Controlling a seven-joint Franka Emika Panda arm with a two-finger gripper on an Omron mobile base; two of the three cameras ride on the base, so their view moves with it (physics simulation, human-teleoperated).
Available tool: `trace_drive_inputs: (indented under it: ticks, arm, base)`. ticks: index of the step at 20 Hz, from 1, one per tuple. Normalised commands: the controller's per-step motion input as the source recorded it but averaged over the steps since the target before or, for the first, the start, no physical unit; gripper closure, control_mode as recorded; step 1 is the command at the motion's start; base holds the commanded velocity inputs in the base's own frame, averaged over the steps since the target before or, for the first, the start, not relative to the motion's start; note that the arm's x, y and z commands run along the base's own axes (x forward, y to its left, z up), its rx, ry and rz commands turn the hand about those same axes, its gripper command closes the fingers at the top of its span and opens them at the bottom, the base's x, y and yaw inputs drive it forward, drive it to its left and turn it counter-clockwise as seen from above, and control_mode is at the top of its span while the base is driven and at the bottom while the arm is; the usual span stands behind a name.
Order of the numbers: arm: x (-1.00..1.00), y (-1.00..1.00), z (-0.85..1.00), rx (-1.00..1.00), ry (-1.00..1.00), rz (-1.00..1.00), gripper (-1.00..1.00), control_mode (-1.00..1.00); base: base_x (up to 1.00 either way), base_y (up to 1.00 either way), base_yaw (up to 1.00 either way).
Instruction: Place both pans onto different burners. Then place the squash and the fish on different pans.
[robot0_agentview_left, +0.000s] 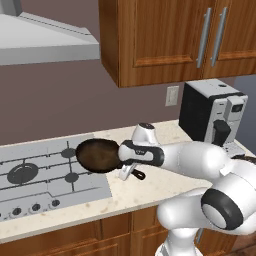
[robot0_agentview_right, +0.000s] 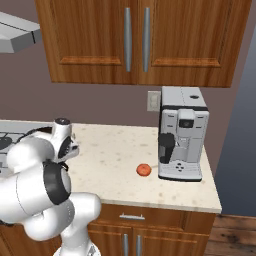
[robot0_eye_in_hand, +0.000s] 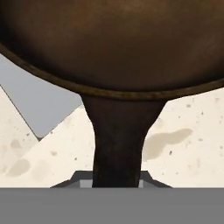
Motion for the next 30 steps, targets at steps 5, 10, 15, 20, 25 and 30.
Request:
trace_drive_inputs:
  ticks: [5, 10, 15, 20, 25, 30]
  arm:
    - [0.0, 0.54, 0.0, 0.0, 0.08, -0.04, 1.0, -1.0]
    - [0.01, 0.55, 0.0, 0.0, 0.07, -0.09, 1.0, -1.0]
    - [0.09, 0.56, -0.03, 0.0, 0.07, -0.13, 1.0, -1.0]
    - [0.05, 0.5, -0.09, 0.0, 0.06, -0.12, 1.0, -1.0]
    - [0.11, 0.5, -0.11, -0.05, 0.01, -0.07, 1.0, -1.0]
    - [0.13, 0.32, -0.17, -0.1, 0.0, -0.06, 1.0, -1.0]
  base:
    - [0.0, 0.0, 0.0]
    - [0.0, 0.0, 0.0]
    - [0.0, 0.0, 0.0]
    - [0.0, 0.0, 0.0]
    - [0.0, 0.0, 0.0]
    - [0.0, 0.0, 0.0]
